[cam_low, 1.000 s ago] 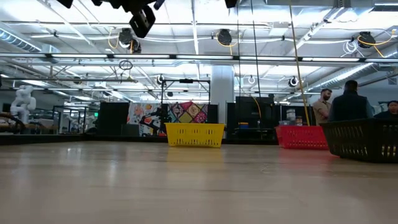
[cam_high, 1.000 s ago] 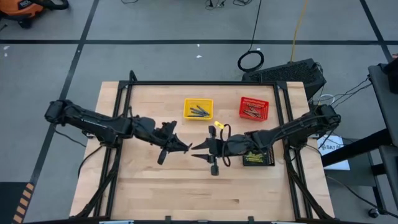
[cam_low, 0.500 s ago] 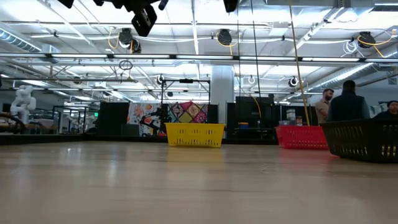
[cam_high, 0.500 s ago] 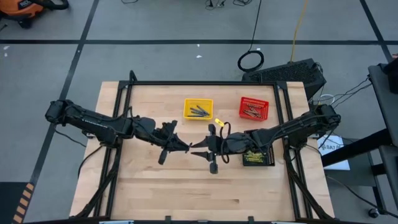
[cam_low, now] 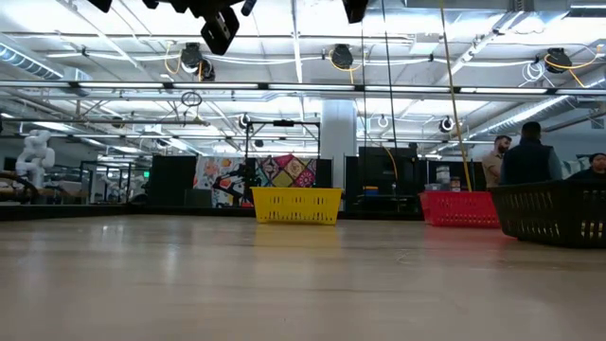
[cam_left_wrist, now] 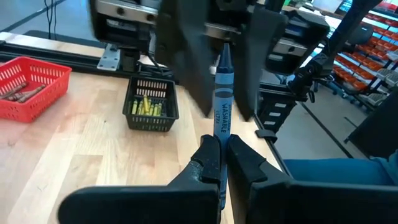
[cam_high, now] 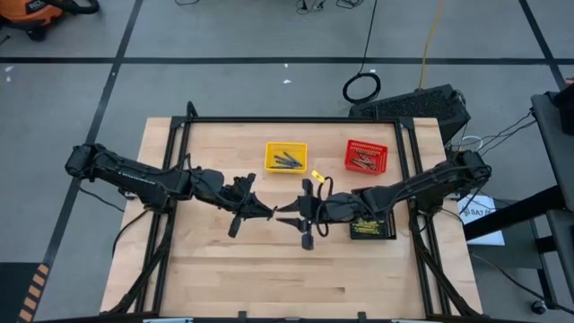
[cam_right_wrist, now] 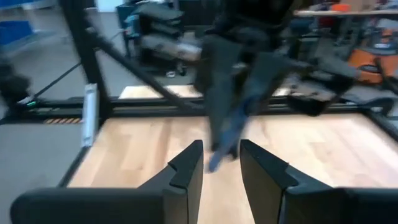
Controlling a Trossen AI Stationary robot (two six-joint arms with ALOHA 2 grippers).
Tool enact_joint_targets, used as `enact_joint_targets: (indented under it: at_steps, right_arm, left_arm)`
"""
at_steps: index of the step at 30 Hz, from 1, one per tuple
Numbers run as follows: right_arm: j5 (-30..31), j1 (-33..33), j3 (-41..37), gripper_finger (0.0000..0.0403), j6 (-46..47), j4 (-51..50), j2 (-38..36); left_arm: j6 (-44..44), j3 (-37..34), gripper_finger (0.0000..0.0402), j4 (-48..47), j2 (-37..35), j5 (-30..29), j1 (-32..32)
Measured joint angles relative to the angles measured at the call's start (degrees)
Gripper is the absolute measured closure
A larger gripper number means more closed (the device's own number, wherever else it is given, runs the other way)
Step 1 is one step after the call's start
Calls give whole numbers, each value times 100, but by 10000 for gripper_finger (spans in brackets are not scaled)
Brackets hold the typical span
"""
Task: Sort crayons
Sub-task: Put the blue crayon into the yellow bin
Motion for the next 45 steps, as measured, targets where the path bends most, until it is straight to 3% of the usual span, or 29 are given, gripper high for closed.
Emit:
enact_joint_targets:
  at_steps: [25,29,35,45]
  right_arm:
    - [-349,-300,0,311,-107,507,0]
    - [-356,-308,0,330,-107,506,0]
    - [-397,-328,0,392,-64,512,0]
    - [-473,-391,0,400,80,490,0]
  left_arm:
    - [300,-4,402,21,-4,17,2]
    - [333,-4,402,70,-4,0,24]
    - [356,-4,402,146,-4,-32,40]
    - [309,-6,383,116,-4,-376,122]
